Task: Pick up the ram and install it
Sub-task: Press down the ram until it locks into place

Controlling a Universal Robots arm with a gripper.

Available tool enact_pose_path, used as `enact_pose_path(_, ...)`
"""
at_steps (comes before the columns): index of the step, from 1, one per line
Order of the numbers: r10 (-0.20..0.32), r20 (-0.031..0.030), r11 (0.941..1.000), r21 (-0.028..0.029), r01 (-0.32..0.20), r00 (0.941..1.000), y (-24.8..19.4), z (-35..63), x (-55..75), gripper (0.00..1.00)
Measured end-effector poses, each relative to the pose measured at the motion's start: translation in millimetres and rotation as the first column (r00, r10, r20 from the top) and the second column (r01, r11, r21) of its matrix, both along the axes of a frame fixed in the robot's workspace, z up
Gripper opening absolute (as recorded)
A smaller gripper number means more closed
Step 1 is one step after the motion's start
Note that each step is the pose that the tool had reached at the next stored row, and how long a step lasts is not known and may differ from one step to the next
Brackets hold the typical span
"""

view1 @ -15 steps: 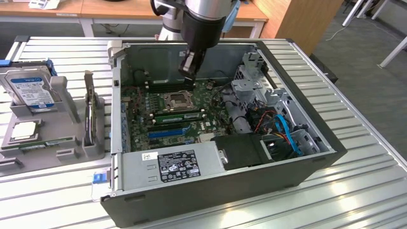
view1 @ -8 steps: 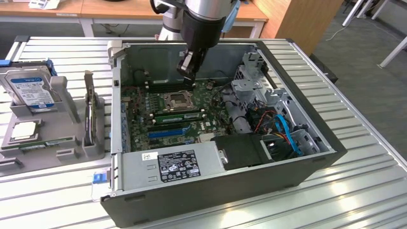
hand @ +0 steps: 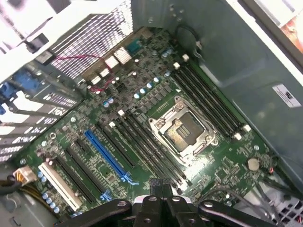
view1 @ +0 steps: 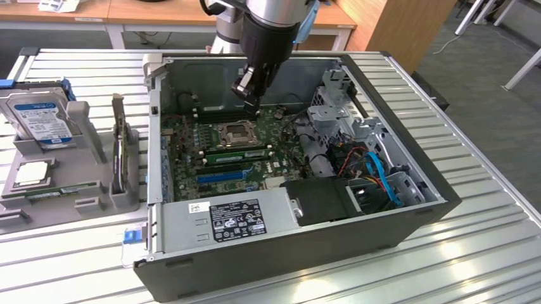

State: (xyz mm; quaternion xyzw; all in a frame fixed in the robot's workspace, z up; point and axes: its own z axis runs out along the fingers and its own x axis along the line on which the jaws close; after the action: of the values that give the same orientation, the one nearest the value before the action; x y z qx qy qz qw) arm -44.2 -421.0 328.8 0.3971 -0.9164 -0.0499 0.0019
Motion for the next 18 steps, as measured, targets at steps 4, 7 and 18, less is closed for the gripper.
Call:
enact_pose_path(4,-0.058,-0.0009,0.9983,-0.0002,0.058,0.9983,0.0,0.0,0.0,0.10)
enact_pose_path(7,-0.097,-0.0032,0.9953,-0.0007,0.097,0.9953,0.0,0.0,0.0,0.10)
enact_pose_path(18,-0.311,-0.0329,0.9505,-0.0108,0.311,0.9499,0.0,0.0,0.0,0.10)
